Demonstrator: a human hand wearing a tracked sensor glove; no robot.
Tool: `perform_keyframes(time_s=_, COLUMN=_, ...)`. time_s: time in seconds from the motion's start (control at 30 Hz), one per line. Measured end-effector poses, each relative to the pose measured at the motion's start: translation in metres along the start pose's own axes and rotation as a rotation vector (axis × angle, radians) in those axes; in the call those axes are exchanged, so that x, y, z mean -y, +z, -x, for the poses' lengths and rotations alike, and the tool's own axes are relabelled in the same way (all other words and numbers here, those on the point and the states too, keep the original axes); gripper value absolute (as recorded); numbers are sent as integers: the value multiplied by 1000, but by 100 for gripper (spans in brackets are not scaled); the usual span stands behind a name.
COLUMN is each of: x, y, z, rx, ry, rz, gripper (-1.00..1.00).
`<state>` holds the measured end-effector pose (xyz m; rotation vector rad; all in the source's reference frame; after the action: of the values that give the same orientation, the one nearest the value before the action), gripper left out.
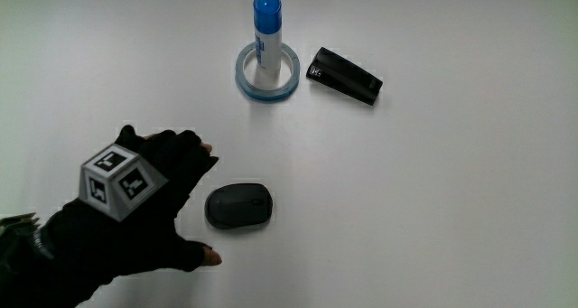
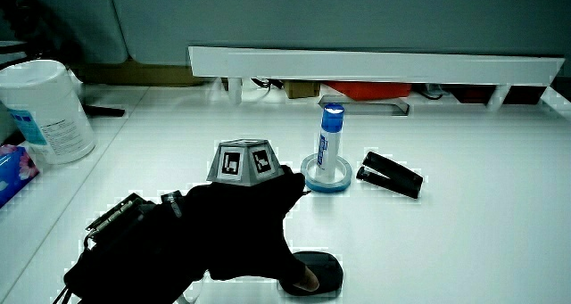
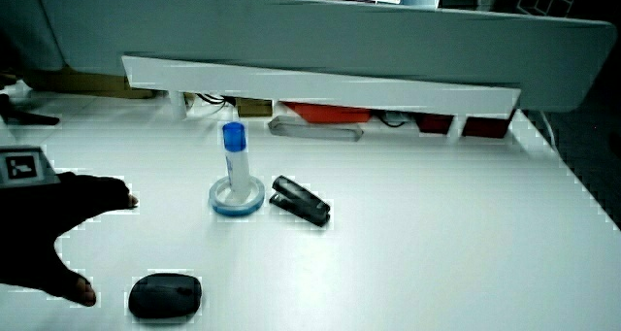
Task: Pick mouse
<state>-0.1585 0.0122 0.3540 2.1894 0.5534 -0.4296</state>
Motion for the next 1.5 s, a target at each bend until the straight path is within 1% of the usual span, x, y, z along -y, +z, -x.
perform_keyframes(time_s=0.03, x=-4, y=-1, z=0, rx=4, ry=34, rz=29, gripper=0)
perform_keyframes(time_s=0.07, x=-6, y=0, z=-4, rx=-27, ry=3, rz=8, gripper=0)
perform_keyframes(time_s=0.1, x=-11, y=-4, z=-2, rx=-36, ry=9, rz=14, gripper=0)
perform_keyframes(time_s=0.2, x=-25, y=-12, z=3, rx=-32, ry=37, rz=42, gripper=0)
perform_keyframes(time_s=0.23, x=-27, y=-13, z=2, rx=-61, ry=35, rz=34, gripper=0)
perform_keyframes(time_s=0.27, x=-30, y=-15, z=3, rx=-68, ry=36, rz=28, gripper=0)
perform_keyframes(time_s=0.3, x=-33, y=-17, z=4, rx=-71, ry=49, rz=37, gripper=0)
perform_keyframes(time_s=0.33, x=-36, y=-20, z=5, rx=-62, ry=55, rz=36, gripper=0)
perform_keyframes(time_s=0.37, x=-38, y=-21, z=5, rx=-76, ry=53, rz=32, gripper=0)
perform_keyframes(time_s=0.43, x=-44, y=-24, z=5, rx=-73, ry=63, rz=43, gripper=0)
perform_keyframes(time_s=0.47, x=-46, y=-26, z=5, rx=-79, ry=64, rz=36, gripper=0)
perform_keyframes(time_s=0.53, x=-50, y=-28, z=6, rx=-74, ry=81, rz=49, gripper=0)
perform_keyframes(time_s=0.57, x=-51, y=-29, z=6, rx=-82, ry=86, rz=43, gripper=0)
perform_keyframes(time_s=0.6, x=-55, y=-31, z=7, rx=-87, ry=82, rz=52, gripper=0)
perform_keyframes(time_s=0.63, x=-60, y=-36, z=10, rx=-80, ry=92, rz=62, gripper=0)
perform_keyframes(time_s=0.67, x=-62, y=-37, z=9, rx=-87, ry=98, rz=79, gripper=0)
perform_keyframes(time_s=0.7, x=-66, y=-40, z=10, rx=-101, ry=92, rz=70, gripper=0)
perform_keyframes(time_s=0.73, x=-68, y=-43, z=12, rx=-87, ry=107, rz=90, gripper=0)
perform_keyframes(time_s=0.77, x=-70, y=-46, z=13, rx=-91, ry=109, rz=101, gripper=0)
perform_keyframes(time_s=0.8, x=-74, y=-50, z=17, rx=-93, ry=110, rz=94, gripper=0)
perform_keyframes(time_s=0.87, x=-78, y=-52, z=17, rx=-97, ry=119, rz=106, gripper=0)
perform_keyframes(time_s=0.93, x=-80, y=-55, z=16, rx=-119, ry=116, rz=109, gripper=0)
perform_keyframes(time_s=0.97, x=-81, y=-57, z=17, rx=-116, ry=133, rz=109, gripper=0)
perform_keyframes(time_s=1.0, x=-83, y=-60, z=19, rx=-121, ry=128, rz=107, gripper=0)
perform_keyframes(time_s=1.1, x=-90, y=-69, z=22, rx=-123, ry=133, rz=125, gripper=0)
perform_keyframes(time_s=1.13, x=-91, y=-70, z=22, rx=-136, ry=140, rz=128, gripper=0)
perform_keyframes(time_s=1.17, x=-92, y=-71, z=21, rx=-128, ry=135, rz=139, gripper=0)
perform_keyframes(time_s=1.23, x=-93, y=-73, z=21, rx=-137, ry=139, rz=141, gripper=0)
perform_keyframes(time_s=1.3, x=-94, y=-73, z=22, rx=-137, ry=133, rz=132, gripper=0)
perform_keyframes(time_s=1.33, x=-95, y=-74, z=23, rx=-127, ry=139, rz=139, gripper=0)
perform_keyframes(time_s=1.37, x=-95, y=-73, z=23, rx=-143, ry=132, rz=131, gripper=0)
perform_keyframes(time_s=1.47, x=-96, y=-74, z=21, rx=-158, ry=155, rz=126, gripper=19)
perform_keyframes(time_s=1.5, x=-96, y=-74, z=21, rx=-164, ry=145, rz=123, gripper=25)
